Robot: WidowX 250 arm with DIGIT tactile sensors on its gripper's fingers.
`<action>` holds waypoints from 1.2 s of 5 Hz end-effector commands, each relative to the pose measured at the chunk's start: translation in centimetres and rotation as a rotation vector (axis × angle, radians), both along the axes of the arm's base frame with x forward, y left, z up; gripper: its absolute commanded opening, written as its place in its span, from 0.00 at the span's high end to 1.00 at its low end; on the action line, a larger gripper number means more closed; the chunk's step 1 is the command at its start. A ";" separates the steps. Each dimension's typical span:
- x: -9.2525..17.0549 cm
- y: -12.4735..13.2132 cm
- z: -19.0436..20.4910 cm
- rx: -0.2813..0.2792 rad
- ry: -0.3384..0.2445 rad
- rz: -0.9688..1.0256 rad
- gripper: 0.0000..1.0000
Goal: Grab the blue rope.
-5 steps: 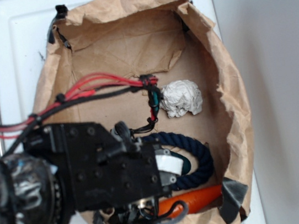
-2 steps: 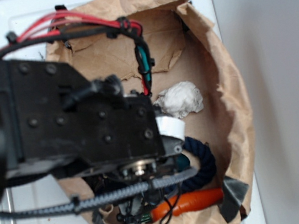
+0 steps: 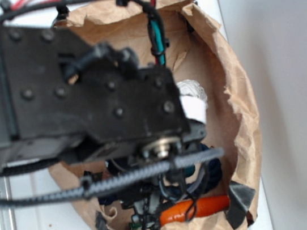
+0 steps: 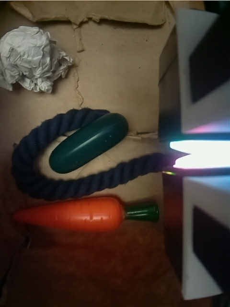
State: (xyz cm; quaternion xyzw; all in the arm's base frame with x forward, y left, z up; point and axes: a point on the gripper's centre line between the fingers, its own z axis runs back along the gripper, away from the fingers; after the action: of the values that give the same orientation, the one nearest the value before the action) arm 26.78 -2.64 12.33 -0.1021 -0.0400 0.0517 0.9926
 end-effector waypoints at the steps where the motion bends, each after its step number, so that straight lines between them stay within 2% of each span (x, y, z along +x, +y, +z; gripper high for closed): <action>1: 0.0 -0.7 -1.6 0.063 -0.049 -0.101 0.00; 2: -1.3 -3.0 -3.7 0.104 -0.094 -0.182 0.00; 3: -2.2 -4.7 -4.8 0.092 -0.099 -0.244 0.00; 4: -3.0 -5.4 -5.6 0.107 -0.115 -0.281 0.00; 5: -3.2 -5.2 -6.8 0.106 -0.103 -0.321 0.00; 6: -3.0 -5.2 -7.8 0.093 -0.053 -0.383 0.00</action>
State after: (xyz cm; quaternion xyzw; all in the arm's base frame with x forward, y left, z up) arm 24.14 -8.61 4.00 -0.0614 -0.0339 -0.1328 0.9887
